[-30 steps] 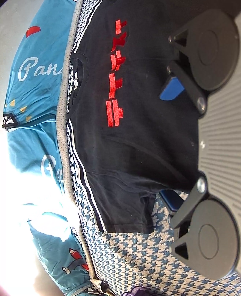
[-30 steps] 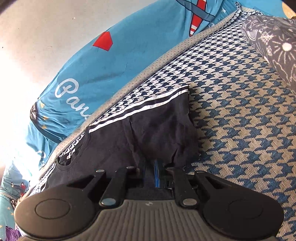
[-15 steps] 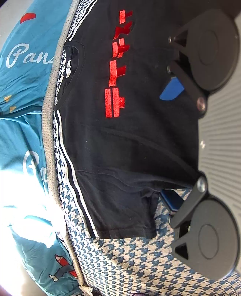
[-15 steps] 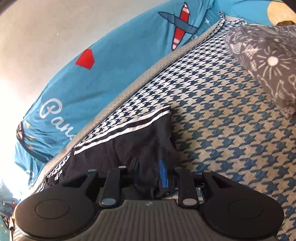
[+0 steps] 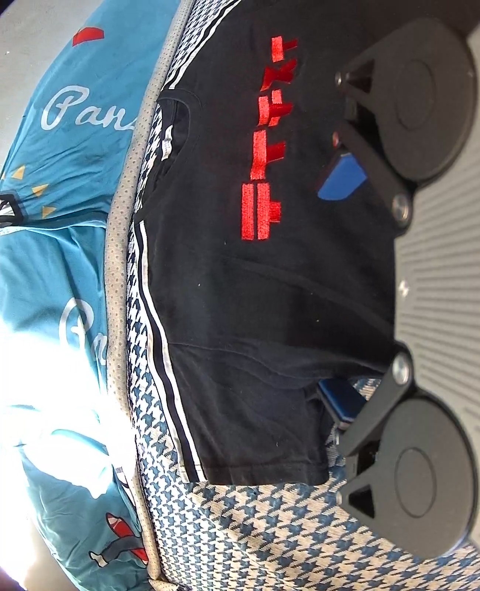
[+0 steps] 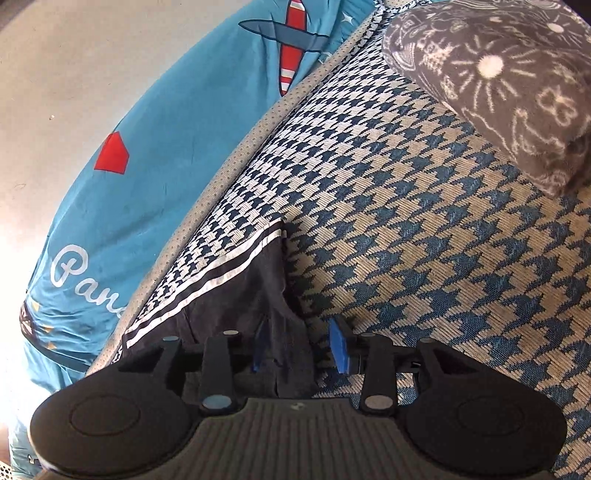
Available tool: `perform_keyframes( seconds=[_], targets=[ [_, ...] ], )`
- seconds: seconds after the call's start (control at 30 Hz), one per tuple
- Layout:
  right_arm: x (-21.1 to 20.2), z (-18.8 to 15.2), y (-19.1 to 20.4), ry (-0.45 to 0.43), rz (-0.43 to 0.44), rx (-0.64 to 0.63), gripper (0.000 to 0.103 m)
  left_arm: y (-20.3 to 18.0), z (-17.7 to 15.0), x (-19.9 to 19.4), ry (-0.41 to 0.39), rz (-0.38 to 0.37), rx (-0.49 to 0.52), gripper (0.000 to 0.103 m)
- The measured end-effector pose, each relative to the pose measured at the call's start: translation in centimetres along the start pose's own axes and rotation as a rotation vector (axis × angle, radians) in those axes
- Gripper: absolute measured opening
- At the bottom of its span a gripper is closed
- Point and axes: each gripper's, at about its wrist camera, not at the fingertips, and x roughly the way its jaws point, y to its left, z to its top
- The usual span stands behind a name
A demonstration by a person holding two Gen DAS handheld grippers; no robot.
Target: Fold clothes
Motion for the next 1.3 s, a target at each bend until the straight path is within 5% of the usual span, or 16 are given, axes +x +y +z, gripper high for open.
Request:
perform_keyframes(
  seconds=[0.5,0.67,1.03,1.3],
  targets=[
    [2.5,0.1,2.3,-0.059,0.018,-0.130,0.034,-0.5,0.0,0.8,0.017,-0.014,0.018,0.103],
    [2.9,0.0,2.6,-0.074,0.002,-0.155,0.006,-0.7,-0.1,0.9,0.020,-0.006,0.034,0.103],
    [0.8,-0.8,6.5,-0.140,0.046,-0.307,0.005,-1.2,-0.1,1.3,0.036,0.037,0.076,0.103],
    [-0.7,-4.6,11.6,-0.208,0.134,-0.566,0.005,-1.2,-0.2,1.3,0.032,0.033,0.077,0.103]
  ],
)
